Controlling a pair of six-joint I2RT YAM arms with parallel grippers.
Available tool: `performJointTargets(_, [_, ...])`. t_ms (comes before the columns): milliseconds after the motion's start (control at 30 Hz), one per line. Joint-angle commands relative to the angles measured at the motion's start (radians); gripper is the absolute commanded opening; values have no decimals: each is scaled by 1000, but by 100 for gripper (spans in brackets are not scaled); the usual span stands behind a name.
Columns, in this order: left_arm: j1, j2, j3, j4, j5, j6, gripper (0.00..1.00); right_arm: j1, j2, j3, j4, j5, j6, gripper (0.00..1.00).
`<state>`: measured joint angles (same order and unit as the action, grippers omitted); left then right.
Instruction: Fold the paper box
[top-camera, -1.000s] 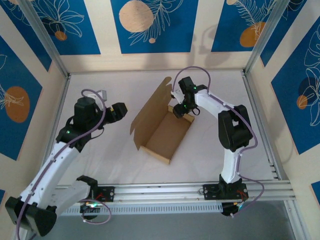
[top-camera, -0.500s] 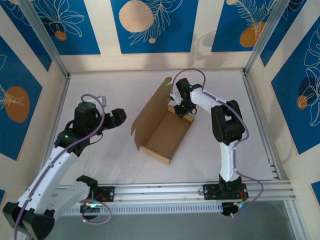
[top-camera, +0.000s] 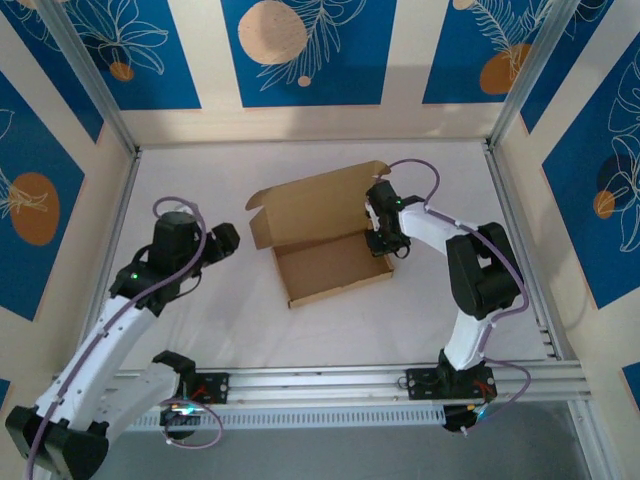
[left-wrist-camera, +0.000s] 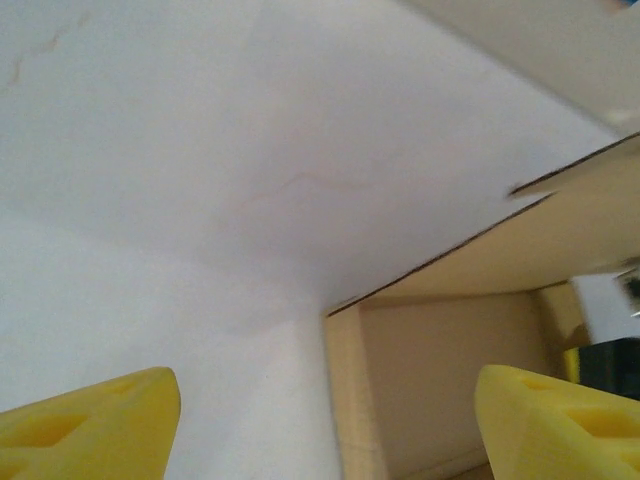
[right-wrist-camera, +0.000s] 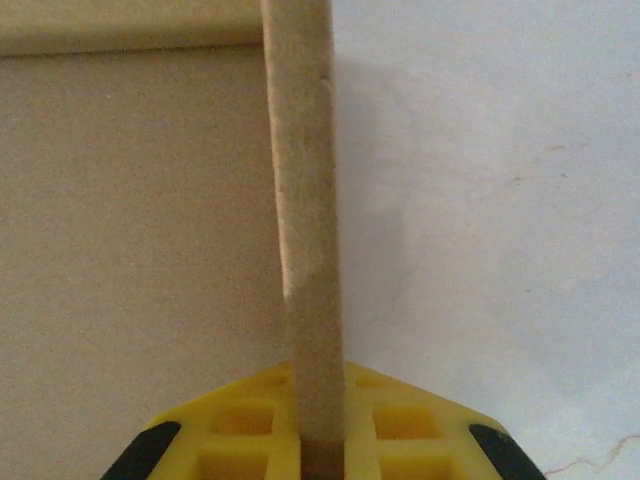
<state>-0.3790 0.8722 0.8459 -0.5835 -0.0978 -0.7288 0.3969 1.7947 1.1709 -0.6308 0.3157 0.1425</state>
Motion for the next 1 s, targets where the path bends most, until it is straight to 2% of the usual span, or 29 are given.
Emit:
performJointTargets(0, [-22,4,-104,53,21,-77,76,16,-21,-8,16,37,-18,10])
performJointTargets(233, [-49,10,-207,78,15,-129,76,34,64,76,-43,191,-64,5])
performJointTargets(467, [-49,10,-226,94,10,-130,76,104,116,87,-79,431,-58,0])
performJointTargets(633, [-49,10,-219,98,9,-126,77,128,165,99,-101,480,-32,0])
performJointTargets(733, [-50,10,-212,88,9,-120,77,121,173,110,-107,433,6,1])
performJointTargets(800, [-49,4,-206,83,10,-110,77,109,148,111,-101,381,23,8])
performJointTargets(967, [-48,-11,-178,69,3,-54,78,75,19,48,-23,146,6,33])
